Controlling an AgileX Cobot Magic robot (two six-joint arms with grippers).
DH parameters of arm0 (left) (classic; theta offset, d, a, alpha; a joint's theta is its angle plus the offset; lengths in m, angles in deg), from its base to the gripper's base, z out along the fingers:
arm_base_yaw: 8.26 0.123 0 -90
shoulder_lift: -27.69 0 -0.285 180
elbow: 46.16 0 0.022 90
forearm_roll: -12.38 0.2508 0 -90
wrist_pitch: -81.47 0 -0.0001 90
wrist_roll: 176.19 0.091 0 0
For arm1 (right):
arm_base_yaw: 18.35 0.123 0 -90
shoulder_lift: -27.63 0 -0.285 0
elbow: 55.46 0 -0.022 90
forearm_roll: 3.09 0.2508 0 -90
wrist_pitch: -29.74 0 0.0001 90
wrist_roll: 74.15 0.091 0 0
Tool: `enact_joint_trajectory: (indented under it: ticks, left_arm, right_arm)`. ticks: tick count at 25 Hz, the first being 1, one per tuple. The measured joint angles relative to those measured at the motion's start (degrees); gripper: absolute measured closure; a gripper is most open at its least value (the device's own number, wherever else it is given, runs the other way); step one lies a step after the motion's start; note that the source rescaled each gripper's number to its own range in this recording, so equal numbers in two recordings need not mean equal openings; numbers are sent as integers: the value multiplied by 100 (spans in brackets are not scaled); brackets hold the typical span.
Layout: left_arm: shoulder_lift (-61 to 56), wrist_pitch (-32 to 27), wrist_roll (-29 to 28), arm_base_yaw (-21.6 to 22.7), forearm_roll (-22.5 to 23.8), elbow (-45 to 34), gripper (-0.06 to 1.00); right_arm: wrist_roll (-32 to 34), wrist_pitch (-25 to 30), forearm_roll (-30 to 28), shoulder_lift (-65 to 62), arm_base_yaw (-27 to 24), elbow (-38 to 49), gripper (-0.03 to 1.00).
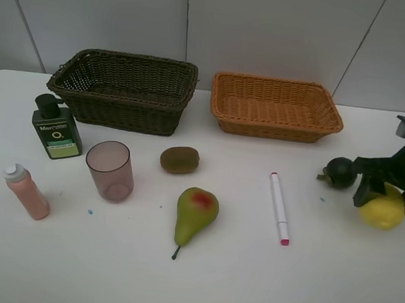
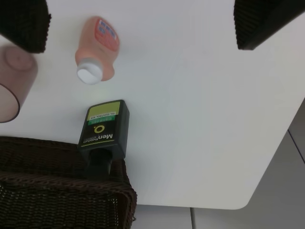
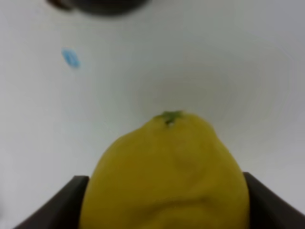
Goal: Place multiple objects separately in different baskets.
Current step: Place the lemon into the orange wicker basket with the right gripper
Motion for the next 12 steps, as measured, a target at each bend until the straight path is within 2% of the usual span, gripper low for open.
enact_joint_trajectory:
  ticks: [5, 12]
  left_arm:
    - [0, 0, 0, 0, 0, 0, -5]
    - [0, 0, 0, 0, 0, 0, -5]
  right_arm:
    - [-58, 405, -18, 6, 7, -1325, 38]
    - [-127, 529, -226, 72, 344, -2604, 38]
